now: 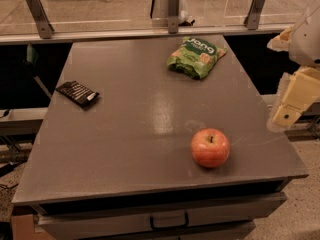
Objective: Move rxbar chocolate near green rice chip bag
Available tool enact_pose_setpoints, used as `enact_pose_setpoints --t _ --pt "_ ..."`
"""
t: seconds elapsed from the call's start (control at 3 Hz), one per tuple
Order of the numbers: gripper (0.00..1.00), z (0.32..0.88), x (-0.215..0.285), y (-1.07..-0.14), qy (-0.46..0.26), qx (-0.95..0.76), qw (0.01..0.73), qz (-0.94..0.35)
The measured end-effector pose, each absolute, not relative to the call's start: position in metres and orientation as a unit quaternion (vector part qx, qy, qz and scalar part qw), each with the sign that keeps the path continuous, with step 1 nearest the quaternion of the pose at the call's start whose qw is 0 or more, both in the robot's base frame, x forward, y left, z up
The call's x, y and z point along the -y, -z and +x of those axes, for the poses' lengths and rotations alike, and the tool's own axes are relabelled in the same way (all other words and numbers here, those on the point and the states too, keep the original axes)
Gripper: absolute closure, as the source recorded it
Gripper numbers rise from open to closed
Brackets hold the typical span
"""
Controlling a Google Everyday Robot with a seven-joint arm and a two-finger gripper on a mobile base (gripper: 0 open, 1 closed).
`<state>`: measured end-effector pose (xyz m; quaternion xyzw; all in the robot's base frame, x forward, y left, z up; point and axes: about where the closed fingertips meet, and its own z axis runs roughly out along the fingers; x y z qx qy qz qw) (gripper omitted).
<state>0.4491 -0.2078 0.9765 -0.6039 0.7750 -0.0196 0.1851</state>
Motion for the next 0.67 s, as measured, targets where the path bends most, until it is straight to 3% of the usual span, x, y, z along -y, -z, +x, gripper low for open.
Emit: enact_pose_setpoints --t 0.33,0.67 --pt "0.0 0.48 0.161 -0.972 -0.016 -0.742 0.228 -0.63" --pt "0.0 0.509 0.082 -0.965 -0.07 -0.695 0.271 -0.662"
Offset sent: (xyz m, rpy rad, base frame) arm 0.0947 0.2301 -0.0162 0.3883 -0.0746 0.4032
